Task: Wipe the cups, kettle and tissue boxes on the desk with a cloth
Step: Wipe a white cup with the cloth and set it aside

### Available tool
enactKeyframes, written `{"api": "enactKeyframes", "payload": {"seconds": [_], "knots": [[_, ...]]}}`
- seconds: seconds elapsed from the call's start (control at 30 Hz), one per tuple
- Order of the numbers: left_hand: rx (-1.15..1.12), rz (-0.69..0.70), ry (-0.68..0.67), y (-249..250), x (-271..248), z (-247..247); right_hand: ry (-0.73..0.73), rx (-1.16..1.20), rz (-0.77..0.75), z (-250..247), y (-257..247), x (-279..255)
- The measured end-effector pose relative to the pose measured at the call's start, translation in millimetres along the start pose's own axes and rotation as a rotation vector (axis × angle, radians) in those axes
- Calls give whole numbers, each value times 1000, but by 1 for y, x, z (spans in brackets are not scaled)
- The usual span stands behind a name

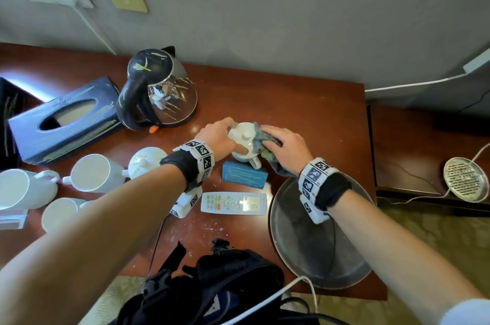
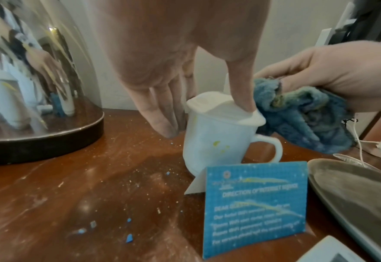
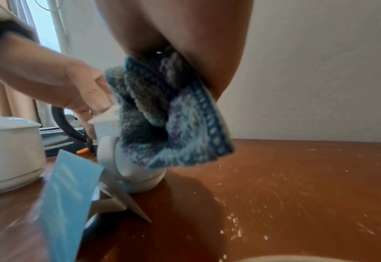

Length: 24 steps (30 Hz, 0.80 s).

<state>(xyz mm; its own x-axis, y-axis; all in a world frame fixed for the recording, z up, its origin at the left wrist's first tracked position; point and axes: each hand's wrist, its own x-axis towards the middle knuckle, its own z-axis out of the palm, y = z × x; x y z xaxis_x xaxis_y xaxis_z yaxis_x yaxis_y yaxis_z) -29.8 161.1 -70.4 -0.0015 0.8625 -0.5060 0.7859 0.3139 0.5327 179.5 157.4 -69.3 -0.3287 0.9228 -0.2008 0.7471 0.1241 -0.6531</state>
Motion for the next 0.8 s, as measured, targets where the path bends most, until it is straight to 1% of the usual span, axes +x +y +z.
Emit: {"api": "enactKeyframes", "payload": {"seconds": [0.07, 0.17, 0.27, 0.33, 0.43, 0.57, 0.67, 0.8], "knots": [[1, 8, -8, 1, 1, -1, -17, 21, 31, 1, 1, 13], [0, 9, -14, 0, 0, -1, -29, 125, 105, 6, -9, 41], [30, 12, -12, 0, -2, -3, -49, 149, 122, 7, -18, 58], [73, 15, -9, 1, -3, -3, -66, 152, 121, 6, -18, 57], [120, 12, -10, 3, -2, -5, -60, 152, 124, 2, -6, 39], [95, 5, -12, 2, 0, -4, -25, 108, 59, -1, 7, 14], [72, -1, -24, 0, 0, -3, 5, 132, 49, 5, -1, 28], [86, 9, -19, 1, -1, -5, 29, 207, 92, 18, -10, 53]]}}
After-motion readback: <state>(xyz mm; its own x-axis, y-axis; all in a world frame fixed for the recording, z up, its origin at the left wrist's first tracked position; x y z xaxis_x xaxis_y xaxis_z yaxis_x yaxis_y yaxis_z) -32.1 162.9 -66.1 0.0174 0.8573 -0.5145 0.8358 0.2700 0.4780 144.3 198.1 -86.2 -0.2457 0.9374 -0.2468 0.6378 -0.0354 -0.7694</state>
